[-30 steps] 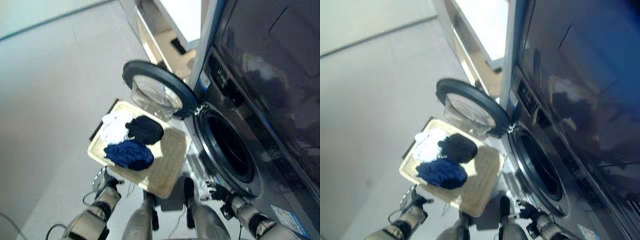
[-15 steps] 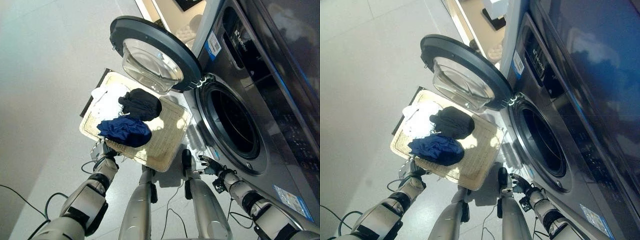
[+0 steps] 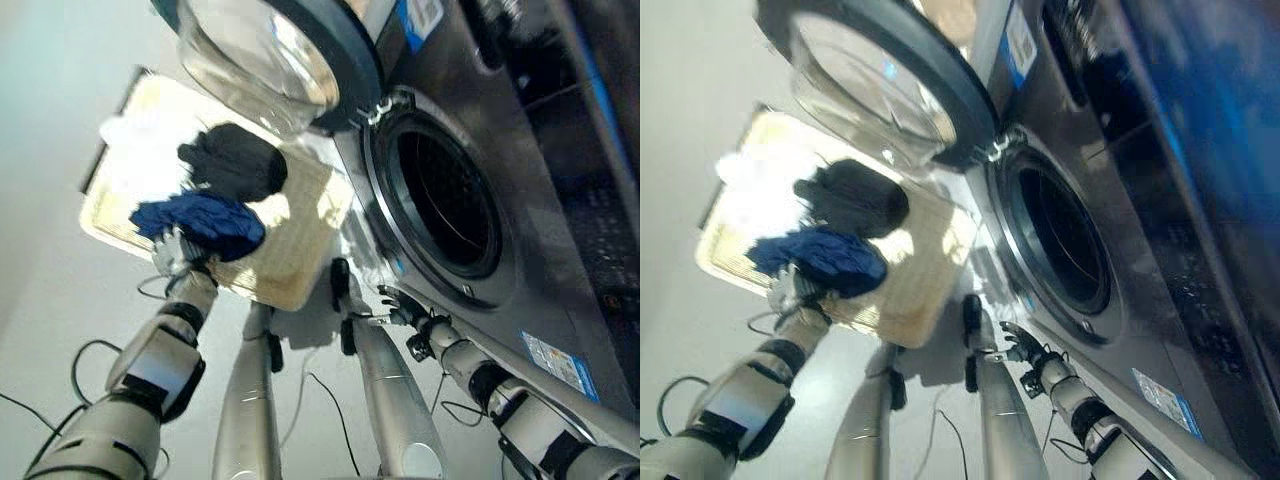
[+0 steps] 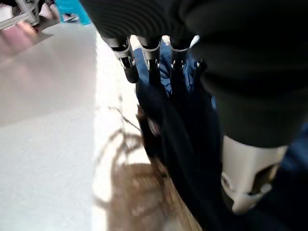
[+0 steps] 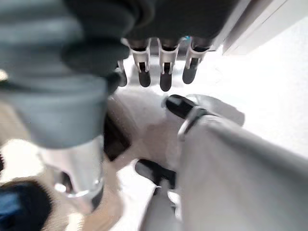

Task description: Put the clothes into the washing machine.

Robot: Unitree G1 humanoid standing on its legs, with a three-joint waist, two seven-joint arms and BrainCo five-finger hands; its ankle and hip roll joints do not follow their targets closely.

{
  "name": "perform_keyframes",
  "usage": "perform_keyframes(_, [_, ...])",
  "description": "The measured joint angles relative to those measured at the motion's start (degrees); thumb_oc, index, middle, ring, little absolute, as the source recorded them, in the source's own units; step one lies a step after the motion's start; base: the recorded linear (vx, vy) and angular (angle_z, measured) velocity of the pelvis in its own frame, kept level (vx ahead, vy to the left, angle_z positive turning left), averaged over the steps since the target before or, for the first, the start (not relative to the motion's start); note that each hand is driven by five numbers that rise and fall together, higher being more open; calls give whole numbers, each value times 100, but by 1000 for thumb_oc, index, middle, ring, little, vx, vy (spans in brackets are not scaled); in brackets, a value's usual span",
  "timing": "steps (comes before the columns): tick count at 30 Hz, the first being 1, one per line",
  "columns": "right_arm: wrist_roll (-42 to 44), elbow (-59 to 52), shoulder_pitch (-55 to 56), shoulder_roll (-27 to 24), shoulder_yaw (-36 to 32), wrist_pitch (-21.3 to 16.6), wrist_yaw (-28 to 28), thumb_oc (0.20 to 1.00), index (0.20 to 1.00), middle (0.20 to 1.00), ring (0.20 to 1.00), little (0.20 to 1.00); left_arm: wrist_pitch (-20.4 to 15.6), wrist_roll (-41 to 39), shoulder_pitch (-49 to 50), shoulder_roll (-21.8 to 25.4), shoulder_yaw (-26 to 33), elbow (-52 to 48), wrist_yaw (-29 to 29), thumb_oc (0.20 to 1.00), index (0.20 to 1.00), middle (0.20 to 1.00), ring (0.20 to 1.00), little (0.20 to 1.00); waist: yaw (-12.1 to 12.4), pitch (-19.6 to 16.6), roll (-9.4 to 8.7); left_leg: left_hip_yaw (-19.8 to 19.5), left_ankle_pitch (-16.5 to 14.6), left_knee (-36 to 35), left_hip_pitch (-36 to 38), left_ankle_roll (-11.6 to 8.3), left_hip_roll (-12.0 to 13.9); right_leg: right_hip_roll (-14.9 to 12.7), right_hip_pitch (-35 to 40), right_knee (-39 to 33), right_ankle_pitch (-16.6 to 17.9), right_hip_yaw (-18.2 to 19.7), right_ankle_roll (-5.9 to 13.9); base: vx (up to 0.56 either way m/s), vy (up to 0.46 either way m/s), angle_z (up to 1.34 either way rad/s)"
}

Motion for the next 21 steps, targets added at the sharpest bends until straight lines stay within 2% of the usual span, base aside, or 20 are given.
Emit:
perform_keyframes(6, [347, -44, 47, -4, 154, -192, -27, 1000, 1000, 1000, 1000, 1000, 103, 5, -78, -100, -129, -17, 928, 1000, 1000, 1000, 1000, 1000, -4, -4, -3, -30, -28, -10, 3, -36, 18, 20, 15, -60, 20, -1, -11, 4, -63, -3])
perform_keyframes(10, [411, -103, 46, -1, 151, -241, -47, 1000, 1000, 1000, 1000, 1000, 94, 7, -117, -101, -236, -24, 1146, 1000, 1000, 1000, 1000, 1000, 21, -9, -6, -39, -18, -7, -105, -23, 4, 13, -75, -92, 19, 0, 22, 2, -47, 1])
perform_keyframes(14, [440, -158, 43, 15, 151, -246, -95, 1000, 1000, 1000, 1000, 1000, 203, 38, -183, -107, -271, -18, 1157, 1000, 1000, 1000, 1000, 1000, 17, -11, -6, -36, -1, -6, -263, -1, -15, -6, -230, -89, 49, 1, 30, 0, -22, 0])
perform_keyframes(15, [460, -167, 43, 14, 149, -246, -97, 1000, 1000, 1000, 1000, 1000, 405, 240, -238, -107, -384, -11, 1095, 1000, 1000, 1000, 1000, 1000, 16, -11, -6, -33, 1, -9, -304, 2, -30, -25, -277, -85, 64, 1, 30, 0, 0, 0])
perform_keyframes(19, [540, -224, 33, -11, 133, -247, -95, 1000, 1000, 1000, 1000, 1000, 738, 244, -397, -77, -627, 38, 700, 1000, 1000, 1000, 1000, 1000, 0, -17, -11, -31, 3, -9, -369, 6, -46, -40, -357, -64, 64, 3, 38, 0, 0, 0])
perform_keyframes(21, [560, -255, 18, -18, 128, -247, -94, 1000, 1000, 1000, 1000, 1000, 798, 239, -505, -56, -665, 58, 429, 868, 868, 868, 868, 868, -16, -22, -15, -19, 8, -4, -460, 12, -46, -40, -471, -37, 53, 15, 56, 5, 3, -2])
